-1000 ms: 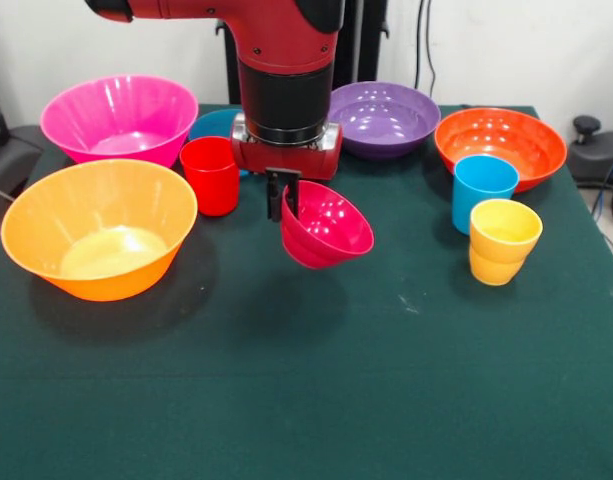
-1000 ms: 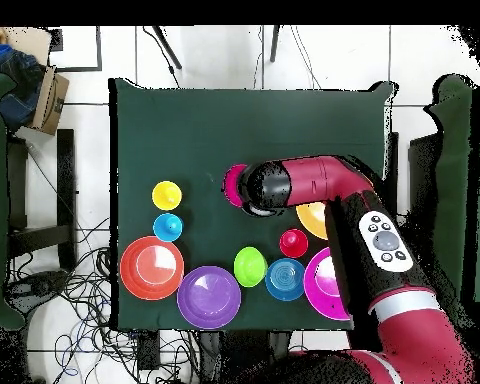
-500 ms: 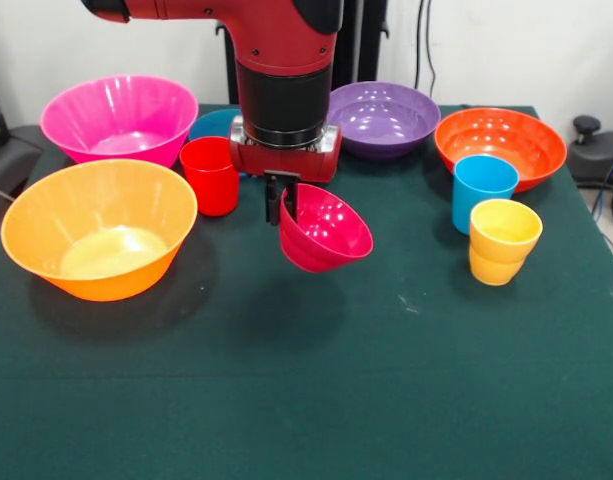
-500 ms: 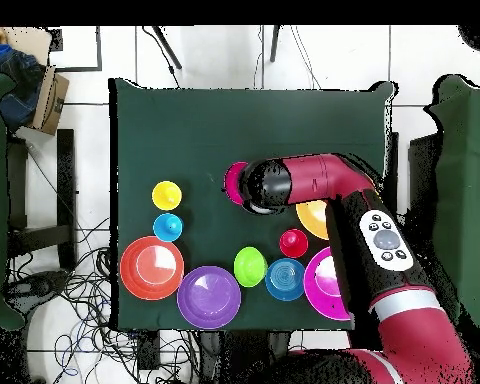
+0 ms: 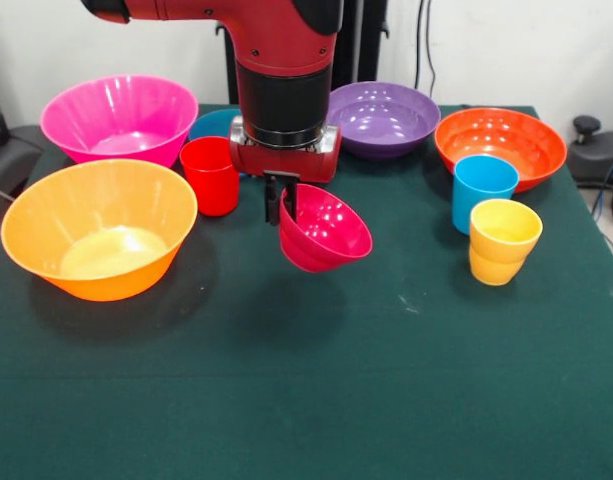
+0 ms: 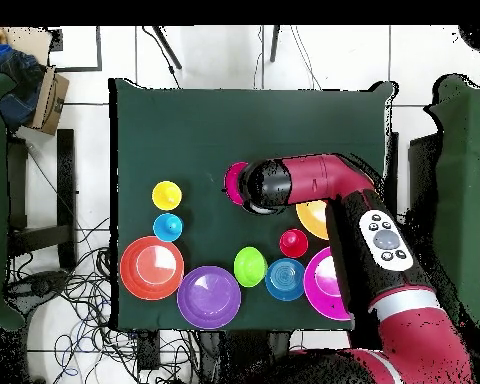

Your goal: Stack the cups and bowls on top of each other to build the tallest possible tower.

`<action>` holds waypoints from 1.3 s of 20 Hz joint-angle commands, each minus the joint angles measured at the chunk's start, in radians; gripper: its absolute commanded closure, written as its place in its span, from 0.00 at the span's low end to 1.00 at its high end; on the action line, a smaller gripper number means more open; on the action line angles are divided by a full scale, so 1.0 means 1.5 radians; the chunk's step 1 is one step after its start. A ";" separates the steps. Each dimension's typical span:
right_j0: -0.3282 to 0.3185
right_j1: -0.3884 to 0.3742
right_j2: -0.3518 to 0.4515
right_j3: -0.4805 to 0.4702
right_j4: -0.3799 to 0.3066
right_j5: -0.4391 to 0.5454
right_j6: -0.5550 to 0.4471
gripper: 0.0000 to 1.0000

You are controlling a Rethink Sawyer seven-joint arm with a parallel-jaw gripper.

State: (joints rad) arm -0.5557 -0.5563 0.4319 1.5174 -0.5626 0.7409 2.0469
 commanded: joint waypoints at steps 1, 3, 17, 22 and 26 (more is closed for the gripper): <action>-0.002 0.017 0.017 0.002 -0.032 0.028 -0.121 1.00; -0.003 0.016 0.017 0.006 -0.032 0.025 -0.120 1.00; -0.005 0.044 0.013 0.004 -0.051 -0.011 -0.114 1.00; -0.007 0.065 0.013 -0.008 -0.064 -0.025 -0.121 1.00; -0.007 0.072 0.013 -0.013 -0.067 -0.028 -0.123 1.00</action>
State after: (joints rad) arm -0.5559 -0.5156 0.4319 1.5172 -0.5684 0.7407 2.0469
